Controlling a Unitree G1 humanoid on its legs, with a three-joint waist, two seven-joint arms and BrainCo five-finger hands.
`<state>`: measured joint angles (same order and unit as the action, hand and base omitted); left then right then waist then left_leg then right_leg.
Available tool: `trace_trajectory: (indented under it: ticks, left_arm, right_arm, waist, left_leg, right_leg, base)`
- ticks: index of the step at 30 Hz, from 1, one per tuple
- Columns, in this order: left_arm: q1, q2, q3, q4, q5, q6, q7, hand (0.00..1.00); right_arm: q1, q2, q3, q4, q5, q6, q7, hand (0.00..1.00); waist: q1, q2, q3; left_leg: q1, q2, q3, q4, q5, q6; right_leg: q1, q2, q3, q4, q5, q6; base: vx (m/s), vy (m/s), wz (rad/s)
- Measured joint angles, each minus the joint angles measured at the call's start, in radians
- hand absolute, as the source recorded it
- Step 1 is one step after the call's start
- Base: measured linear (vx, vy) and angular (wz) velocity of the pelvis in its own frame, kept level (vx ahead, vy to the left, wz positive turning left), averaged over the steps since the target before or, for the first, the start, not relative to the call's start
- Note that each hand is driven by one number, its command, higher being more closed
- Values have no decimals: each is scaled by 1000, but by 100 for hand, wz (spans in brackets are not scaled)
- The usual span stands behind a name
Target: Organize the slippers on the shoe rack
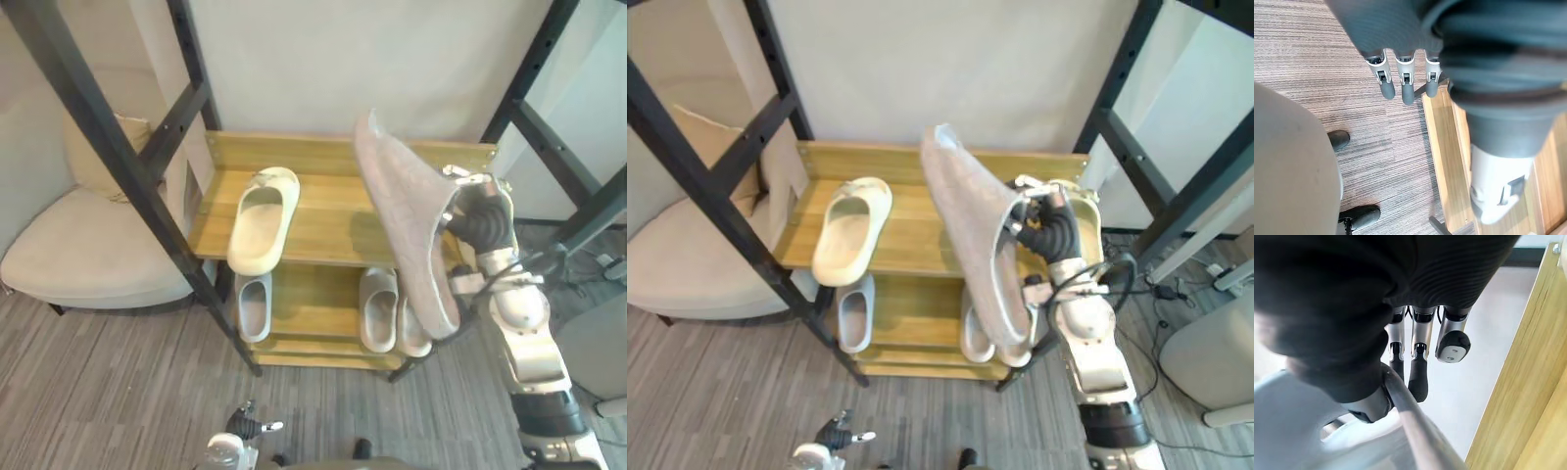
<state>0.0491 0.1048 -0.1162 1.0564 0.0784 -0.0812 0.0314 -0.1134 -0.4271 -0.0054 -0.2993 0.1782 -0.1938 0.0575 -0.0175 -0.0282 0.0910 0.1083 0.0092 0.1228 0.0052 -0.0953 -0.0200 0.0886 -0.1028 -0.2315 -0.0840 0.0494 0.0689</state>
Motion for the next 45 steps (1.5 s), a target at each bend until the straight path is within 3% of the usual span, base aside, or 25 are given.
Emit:
trace_trajectory:
  ticks: [8, 14, 16, 20, 23, 31, 36, 40, 45]
  left_arm:
    - [2, -4, 0, 30, 0, -3, -19, 0]
    - [1, -3, 0, 36, 0, -9, -36, 0]
    - [-13, -4, -1, 35, -1, -24, -36, 0]
    - [-107, 4, -6, 34, -24, -40, -34, 0]
    - [-147, 6, -6, 19, -56, -47, -33, 0]
    - [-165, 28, 79, -90, -113, -69, -12, 0]
    - [-196, 48, 135, -126, -125, -69, 21, 0]
    - [-195, 69, 140, -94, -124, -34, 59, 0]
    - [-162, 63, 138, -72, -122, 8, 83, 0]
  right_arm:
    - [178, 30, 9, -38, 0, -4, 89, 100]
    - [201, -27, 141, -8, -21, -13, 141, 100]
    - [169, -65, 211, 43, -25, -27, 141, 100]
    - [-1, -169, 311, 127, -58, -35, 127, 100]
    - [-97, -233, 349, 173, -68, -35, 112, 100]
    - [-235, -267, 405, 160, -101, -42, 5, 100]
    - [-298, -199, 360, 160, -150, -36, -86, 100]
    - [-384, -138, 265, 206, -225, -2, -202, 100]
    - [-485, -65, 204, 356, -297, 52, -308, 100]
  waist:
    - [-10, 23, -26]
    - [-14, 28, -22]
    - [-12, 40, 10]
    - [-2, 59, 144]
    - [6, 75, 195]
    - [20, 63, 235]
    - [26, 61, 258]
    - [58, 44, 296]
    - [82, 43, 300]
  left_leg:
    - [6, 0, -5, 0, 0, 0]
    - [2, 1, -7, 21, -3, -2]
    - [-78, 9, -20, 126, -42, -1]
    - [-319, 11, -50, 427, -132, 8]
    - [-451, 11, -74, 573, -179, 5]
    - [-751, 35, -103, 880, -266, -11]
    - [-919, 48, -106, 1037, -298, -5]
    - [-1027, 52, -111, 1122, -314, 2]
    - [-1095, 68, -111, 1161, -317, 0]
  right_leg:
    - [10, 0, -6, -4, 1, 2]
    - [17, -4, -11, 5, 0, 2]
    - [-59, -18, -14, 128, -52, -1]
    - [-308, -78, -30, 493, -191, -17]
    - [-424, -108, -48, 638, -254, -30]
    - [-696, -167, -71, 962, -377, -58]
    - [-838, -206, -84, 1124, -438, -72]
    - [-940, -226, -82, 1217, -471, -82]
    - [-991, -240, -93, 1260, -487, -88]
  base:
    - [-30, -11, 1]
    - [-46, -8, 3]
    - [-102, 11, 16]
    - [-219, 0, 28]
    - [-211, 0, 34]
    - [-116, -21, 15]
    - [-98, -15, 20]
    - [-87, -16, 9]
    - [-63, -29, 13]
